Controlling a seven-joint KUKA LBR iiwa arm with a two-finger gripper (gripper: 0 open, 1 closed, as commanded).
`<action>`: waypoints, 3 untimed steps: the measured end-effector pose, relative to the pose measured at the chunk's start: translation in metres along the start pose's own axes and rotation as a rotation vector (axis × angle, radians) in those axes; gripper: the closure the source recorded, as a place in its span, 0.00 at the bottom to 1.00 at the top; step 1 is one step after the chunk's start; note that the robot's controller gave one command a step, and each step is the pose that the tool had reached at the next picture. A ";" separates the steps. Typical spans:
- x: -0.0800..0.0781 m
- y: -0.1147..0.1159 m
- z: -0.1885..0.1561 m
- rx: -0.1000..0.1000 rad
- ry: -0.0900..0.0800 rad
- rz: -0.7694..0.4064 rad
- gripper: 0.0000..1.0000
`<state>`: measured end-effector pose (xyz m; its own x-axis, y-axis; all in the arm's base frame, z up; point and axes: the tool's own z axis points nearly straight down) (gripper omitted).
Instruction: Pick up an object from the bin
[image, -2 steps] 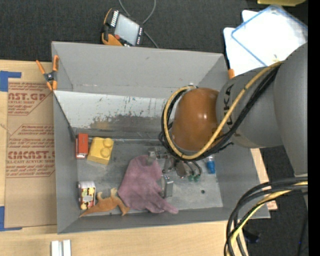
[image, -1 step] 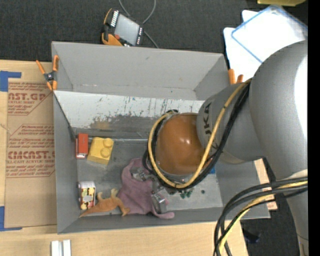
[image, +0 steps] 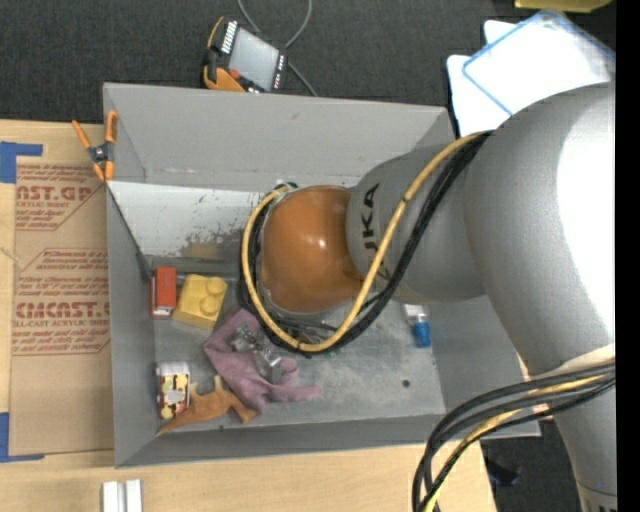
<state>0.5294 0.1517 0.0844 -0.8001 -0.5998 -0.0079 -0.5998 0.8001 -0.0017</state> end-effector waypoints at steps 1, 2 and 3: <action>0.000 0.000 0.000 0.000 0.000 0.000 1.00; -0.024 0.021 -0.102 -0.001 -0.003 -0.225 1.00; -0.024 0.021 -0.102 -0.002 -0.003 -0.225 1.00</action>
Offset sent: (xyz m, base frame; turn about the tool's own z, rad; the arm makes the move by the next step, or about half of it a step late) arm 0.0060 0.0300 0.1028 -0.2258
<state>0.5355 0.1831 0.1869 -0.6463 -0.7630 -0.0110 -0.7630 0.6463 -0.0020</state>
